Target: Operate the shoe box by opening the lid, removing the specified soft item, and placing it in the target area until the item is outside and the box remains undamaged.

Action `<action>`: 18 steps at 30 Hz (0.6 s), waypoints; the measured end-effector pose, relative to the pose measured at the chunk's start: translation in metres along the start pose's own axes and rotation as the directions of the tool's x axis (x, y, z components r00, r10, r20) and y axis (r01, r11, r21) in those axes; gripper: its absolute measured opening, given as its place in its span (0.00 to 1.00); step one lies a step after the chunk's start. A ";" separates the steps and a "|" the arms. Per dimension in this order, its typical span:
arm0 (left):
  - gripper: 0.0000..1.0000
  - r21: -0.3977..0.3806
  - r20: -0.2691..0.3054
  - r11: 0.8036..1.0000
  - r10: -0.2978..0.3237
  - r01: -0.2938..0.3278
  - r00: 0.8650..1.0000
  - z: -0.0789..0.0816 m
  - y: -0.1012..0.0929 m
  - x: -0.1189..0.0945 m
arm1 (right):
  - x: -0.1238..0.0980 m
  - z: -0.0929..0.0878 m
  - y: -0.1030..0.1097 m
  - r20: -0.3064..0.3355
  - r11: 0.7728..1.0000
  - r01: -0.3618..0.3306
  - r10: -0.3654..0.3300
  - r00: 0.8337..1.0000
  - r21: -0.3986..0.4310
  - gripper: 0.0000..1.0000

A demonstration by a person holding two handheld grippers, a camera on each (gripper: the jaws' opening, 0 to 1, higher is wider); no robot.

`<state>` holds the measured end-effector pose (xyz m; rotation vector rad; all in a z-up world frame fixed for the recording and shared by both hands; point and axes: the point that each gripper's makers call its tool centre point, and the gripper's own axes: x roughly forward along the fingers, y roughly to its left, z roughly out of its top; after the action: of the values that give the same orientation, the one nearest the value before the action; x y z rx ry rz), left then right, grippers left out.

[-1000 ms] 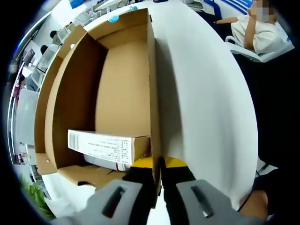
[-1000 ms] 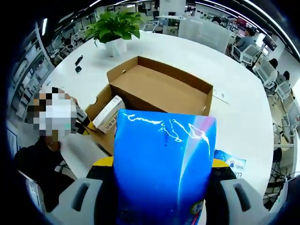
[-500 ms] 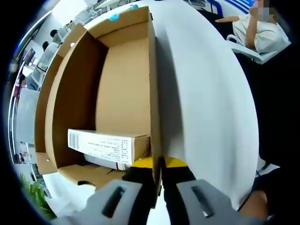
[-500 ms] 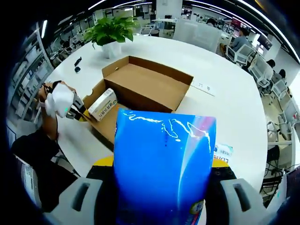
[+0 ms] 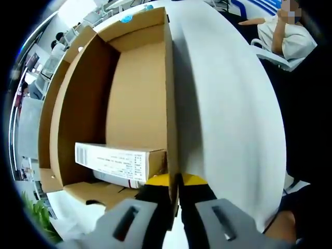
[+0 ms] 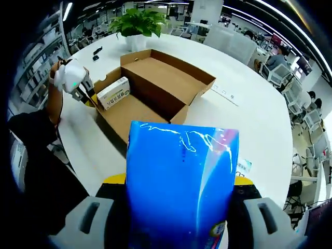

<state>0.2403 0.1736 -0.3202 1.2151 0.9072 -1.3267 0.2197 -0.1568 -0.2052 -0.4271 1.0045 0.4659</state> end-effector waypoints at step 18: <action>0.03 0.001 0.008 1.000 -0.009 0.009 1.000 0.000 -0.001 0.000 | 0.002 -0.026 0.002 -0.060 0.976 0.015 -0.029 0.998 -0.219 0.75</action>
<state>0.2395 0.1740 -0.3202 1.2062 0.9075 -1.3386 0.2014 -0.1688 -0.2195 -0.6531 1.0123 0.5478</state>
